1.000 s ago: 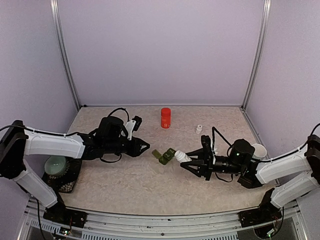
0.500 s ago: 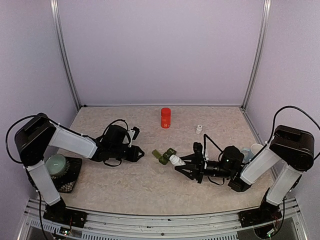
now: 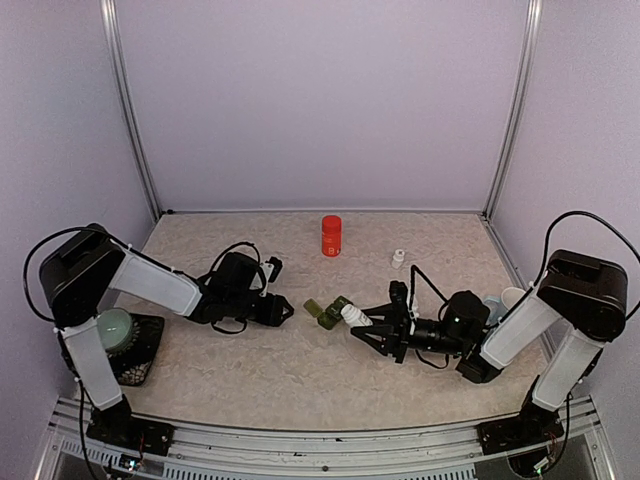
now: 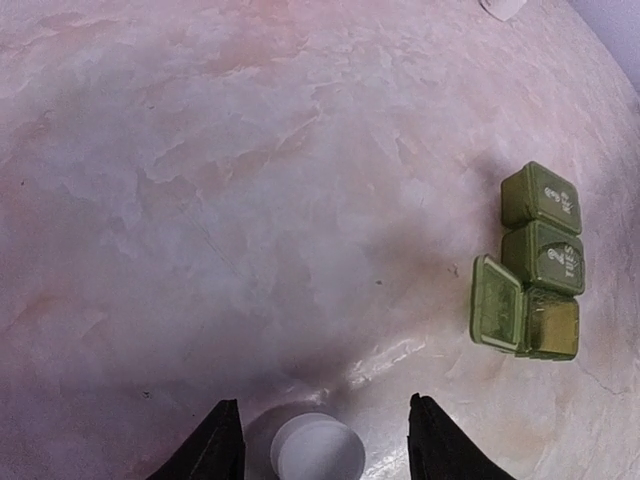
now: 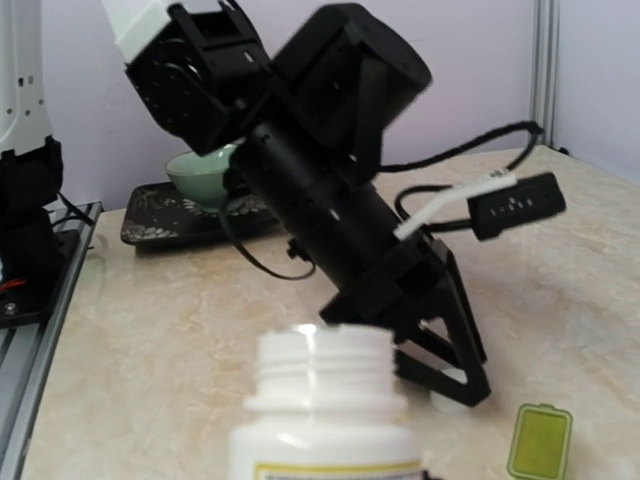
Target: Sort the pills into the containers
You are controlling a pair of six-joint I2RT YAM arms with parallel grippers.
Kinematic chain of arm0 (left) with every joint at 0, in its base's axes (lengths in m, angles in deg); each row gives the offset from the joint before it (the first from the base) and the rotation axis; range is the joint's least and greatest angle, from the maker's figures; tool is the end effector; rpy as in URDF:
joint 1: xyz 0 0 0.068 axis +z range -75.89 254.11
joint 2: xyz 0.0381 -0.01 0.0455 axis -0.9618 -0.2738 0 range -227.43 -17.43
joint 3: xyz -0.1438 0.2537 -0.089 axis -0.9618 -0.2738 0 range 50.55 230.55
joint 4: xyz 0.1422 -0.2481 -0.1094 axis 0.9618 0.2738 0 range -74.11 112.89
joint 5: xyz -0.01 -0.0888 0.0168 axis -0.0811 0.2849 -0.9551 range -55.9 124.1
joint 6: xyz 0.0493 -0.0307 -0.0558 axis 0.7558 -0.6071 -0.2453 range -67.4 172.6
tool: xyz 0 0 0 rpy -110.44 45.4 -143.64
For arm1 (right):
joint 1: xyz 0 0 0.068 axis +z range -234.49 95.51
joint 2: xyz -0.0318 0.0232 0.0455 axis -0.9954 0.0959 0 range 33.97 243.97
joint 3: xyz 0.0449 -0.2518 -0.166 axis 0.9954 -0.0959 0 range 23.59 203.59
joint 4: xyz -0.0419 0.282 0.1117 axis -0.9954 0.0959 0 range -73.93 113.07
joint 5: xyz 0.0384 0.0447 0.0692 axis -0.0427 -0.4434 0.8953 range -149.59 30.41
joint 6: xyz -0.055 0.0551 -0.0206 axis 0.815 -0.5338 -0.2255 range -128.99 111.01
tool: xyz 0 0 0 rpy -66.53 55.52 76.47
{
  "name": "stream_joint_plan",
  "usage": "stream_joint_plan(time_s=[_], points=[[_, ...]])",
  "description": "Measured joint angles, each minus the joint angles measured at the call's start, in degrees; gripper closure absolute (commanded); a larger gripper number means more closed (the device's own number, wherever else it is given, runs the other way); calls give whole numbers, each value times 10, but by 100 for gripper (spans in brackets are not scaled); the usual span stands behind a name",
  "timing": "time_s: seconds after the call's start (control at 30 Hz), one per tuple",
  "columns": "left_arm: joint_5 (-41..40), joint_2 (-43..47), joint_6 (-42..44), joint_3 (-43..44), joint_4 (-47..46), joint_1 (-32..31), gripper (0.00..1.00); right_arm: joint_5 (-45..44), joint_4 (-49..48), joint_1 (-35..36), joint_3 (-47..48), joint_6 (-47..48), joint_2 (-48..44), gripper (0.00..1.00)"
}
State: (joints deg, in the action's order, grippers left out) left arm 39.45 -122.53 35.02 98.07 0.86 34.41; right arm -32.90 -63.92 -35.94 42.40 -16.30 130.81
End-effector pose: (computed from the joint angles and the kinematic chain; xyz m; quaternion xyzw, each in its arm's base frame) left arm 0.3115 -0.2671 0.0889 0.1938 0.8939 -0.2302 0.3322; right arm 0.1824 0.2536 0.1396 -0.3935 0.5744 0.4695 0.5430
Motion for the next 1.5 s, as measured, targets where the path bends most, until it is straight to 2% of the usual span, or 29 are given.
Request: stream_joint_plan(time_s=[0.3,0.77,1.1,1.5], points=[[27,52,1,17,-4,0,37,-15,12,-17,5,1,2,79],[113,-5,2,61,-39,8,28,-60,80,-24,80,4,68,81],[161,-14,-5,61,-86,17,2,-88,146,-24,110,4,80,81],[183,-17,-17,45,-131,27,1,-106,214,-24,139,11,87,81]])
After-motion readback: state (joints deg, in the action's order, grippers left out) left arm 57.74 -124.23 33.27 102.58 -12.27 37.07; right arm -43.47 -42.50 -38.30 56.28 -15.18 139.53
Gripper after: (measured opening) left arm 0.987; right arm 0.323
